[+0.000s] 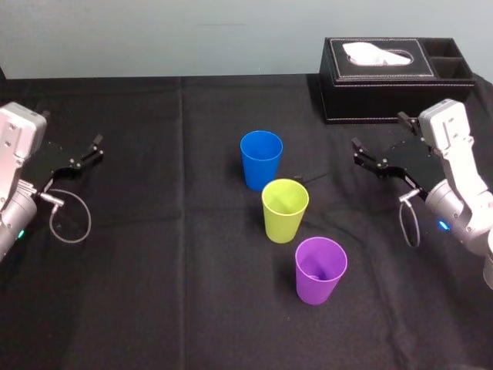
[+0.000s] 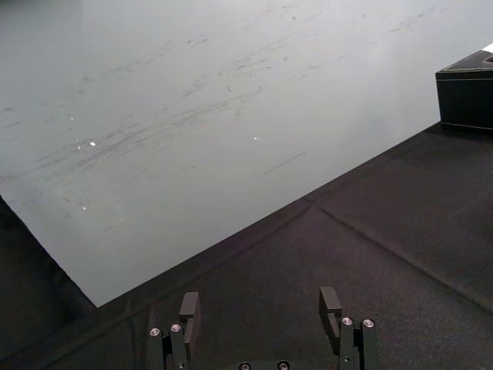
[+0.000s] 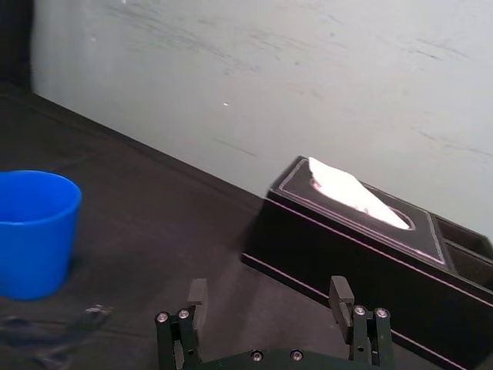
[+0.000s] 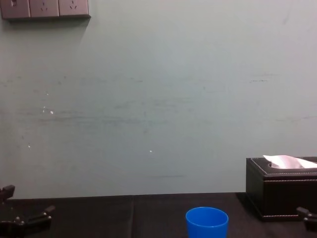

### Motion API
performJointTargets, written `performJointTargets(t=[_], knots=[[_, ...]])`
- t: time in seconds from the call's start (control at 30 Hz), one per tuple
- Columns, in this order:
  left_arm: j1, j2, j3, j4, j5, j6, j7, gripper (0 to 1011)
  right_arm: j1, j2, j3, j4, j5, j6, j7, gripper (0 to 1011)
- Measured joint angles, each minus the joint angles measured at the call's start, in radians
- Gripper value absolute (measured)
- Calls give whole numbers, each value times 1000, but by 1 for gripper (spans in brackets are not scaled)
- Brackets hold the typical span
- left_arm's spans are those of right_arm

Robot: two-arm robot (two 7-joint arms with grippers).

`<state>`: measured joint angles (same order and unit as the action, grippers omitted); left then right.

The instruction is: Stack the three plastic cups sequentially using one hand.

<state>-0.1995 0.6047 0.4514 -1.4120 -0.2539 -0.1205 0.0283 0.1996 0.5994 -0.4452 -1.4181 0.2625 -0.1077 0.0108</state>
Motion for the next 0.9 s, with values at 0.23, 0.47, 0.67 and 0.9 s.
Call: performJointTargets(t=[0.23, 0.47, 0.67, 0.9], knots=[[0, 0, 0, 0, 0, 0, 0, 1010, -44, 36, 43, -87, 50, 25, 67, 1000], [0, 0, 0, 0, 0, 0, 0, 1010, -108, 108, 104, -199, 107, 53, 139, 1000], [0, 0, 0, 0, 0, 0, 0, 1010, -174, 187, 174, -285, 173, 69, 223, 1000], [0, 0, 0, 0, 0, 0, 0, 1010, -258, 283, 259, -355, 258, 62, 352, 1000]])
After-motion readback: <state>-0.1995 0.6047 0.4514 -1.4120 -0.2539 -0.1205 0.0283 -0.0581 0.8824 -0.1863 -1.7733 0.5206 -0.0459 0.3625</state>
